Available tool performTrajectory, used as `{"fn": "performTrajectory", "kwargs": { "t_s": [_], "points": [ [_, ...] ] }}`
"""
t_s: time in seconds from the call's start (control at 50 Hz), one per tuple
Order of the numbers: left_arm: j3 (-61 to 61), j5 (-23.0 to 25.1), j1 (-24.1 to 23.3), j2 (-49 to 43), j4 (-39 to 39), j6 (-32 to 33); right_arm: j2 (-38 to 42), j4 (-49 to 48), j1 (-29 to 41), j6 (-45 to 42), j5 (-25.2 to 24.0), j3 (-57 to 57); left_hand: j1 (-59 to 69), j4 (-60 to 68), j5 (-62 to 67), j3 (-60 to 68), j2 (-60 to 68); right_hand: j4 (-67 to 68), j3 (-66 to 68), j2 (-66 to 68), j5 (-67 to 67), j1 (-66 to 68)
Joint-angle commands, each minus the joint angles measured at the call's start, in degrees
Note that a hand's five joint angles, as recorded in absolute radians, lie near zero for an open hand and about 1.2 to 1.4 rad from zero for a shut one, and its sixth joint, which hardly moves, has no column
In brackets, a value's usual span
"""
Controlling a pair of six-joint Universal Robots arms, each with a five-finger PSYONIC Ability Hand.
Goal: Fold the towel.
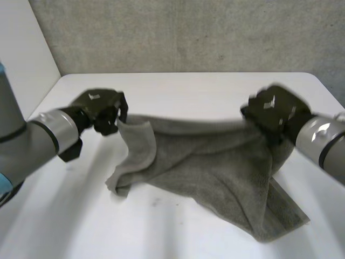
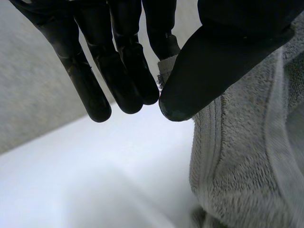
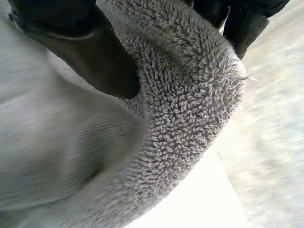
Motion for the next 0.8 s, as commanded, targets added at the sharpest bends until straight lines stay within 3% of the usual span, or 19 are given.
{"fn": "performTrajectory", "kwargs": {
  "t_s": [0.02, 0.16, 0.32, 0.42, 0.48, 0.52, 0.62, 0.8],
  "points": [
    [-1.1, -0.4, -1.9, -4.6, -0.2, 5.5, 7.0, 8.9, 0.1, -2.4, 0.0, 0.3, 11.6, 10.1, 10.9, 10.3, 10.2, 3.2, 3.7, 4.7, 3.2, 3.9],
    [0.7, -0.2, -3.0, -7.9, 0.1, 6.2, 12.7, 10.5, 0.2, -4.1, -0.1, -2.7, 11.6, 10.1, 10.9, 10.3, 10.2, 3.2, 3.7, 4.7, 3.2, 3.9],
    [13.0, -0.6, -3.8, -13.9, 0.9, 6.7, 21.4, 9.4, 2.9, -3.6, 0.7, -17.5, 11.6, 10.1, 10.9, 10.3, 10.2, 3.2, 3.7, 4.7, 3.2, 3.9],
    [31.5, -4.3, -3.8, -17.0, 5.2, 5.3, 27.2, 0.1, 3.2, -1.4, 4.6, -40.3, 11.6, 10.1, 10.9, 10.3, 10.2, 3.2, 3.7, 4.7, 3.2, 3.9],
    [35.5, -6.0, -3.8, -16.9, 7.7, 4.2, 27.5, -4.2, 3.2, 0.1, 5.2, -45.1, 11.6, 10.1, 10.9, 10.3, 10.2, 3.2, 3.7, 4.7, 3.2, 3.9],
    [41.9, -8.9, -3.8, -16.5, 13.8, 1.4, 26.8, -13.3, 3.1, 3.4, 5.8, -51.3, 11.6, 10.1, 10.9, 10.3, 10.2, 3.2, 3.7, 4.7, 3.2, 3.9],
    [47.8, -12.0, -3.8, -14.9, 19.8, -2.4, 22.1, -23.6, 2.8, 7.6, 7.7, -51.6, 11.6, 10.1, 10.9, 10.3, 10.2, 3.2, 3.7, 4.7, 3.2, 3.9],
    [47.2, -12.4, -3.6, -14.8, 17.7, -3.6, 18.8, -24.7, 3.3, 8.7, 7.7, -41.4, 11.6, 10.1, 10.9, 10.3, 10.2, 3.2, 3.7, 4.7, 3.2, 3.9]
  ]
}}
